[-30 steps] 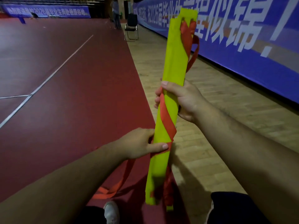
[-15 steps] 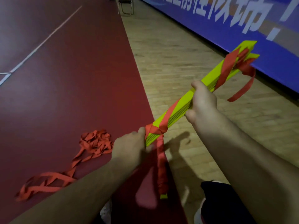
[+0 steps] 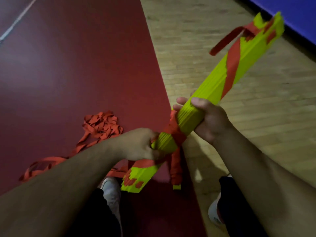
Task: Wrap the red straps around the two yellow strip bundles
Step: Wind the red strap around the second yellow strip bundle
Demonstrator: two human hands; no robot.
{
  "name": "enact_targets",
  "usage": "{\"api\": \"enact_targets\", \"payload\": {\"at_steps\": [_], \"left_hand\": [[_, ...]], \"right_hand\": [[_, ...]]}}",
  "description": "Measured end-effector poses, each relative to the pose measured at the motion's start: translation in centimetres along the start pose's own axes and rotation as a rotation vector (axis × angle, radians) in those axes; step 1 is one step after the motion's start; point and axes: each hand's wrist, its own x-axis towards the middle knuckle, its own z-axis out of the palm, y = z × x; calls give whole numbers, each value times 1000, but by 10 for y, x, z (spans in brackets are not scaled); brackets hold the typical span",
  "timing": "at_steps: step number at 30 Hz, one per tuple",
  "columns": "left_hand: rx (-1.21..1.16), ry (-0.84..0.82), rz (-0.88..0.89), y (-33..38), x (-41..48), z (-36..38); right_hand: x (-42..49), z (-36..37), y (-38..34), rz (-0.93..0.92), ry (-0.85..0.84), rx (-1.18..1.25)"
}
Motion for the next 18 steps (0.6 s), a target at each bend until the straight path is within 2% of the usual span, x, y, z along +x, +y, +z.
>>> {"api": "enact_targets", "payload": {"at_steps": [4,8,10,11,13,16,18], "left_hand": [[285,223,-156,18,7,12],[413,309,-324,34,9,31],[451,389,-290,36,10,34],[428,419,-242,36,9,32],[270,373,-104,34,6,20],[-39,99,68,40,-8,-5],[-135,-27,127,46,-13,-4]], "right_hand": [[17,20,13,-196,353,-193],[29,26,14,-304,575,-272],[32,20,8,-335,645,-316],[27,18,2,-344,627,-315],[13,13,-10,-321,439,-244],[-11,3,-24,-195,-9,-131],[-23,-1,-23,-96,-164,-78]]}}
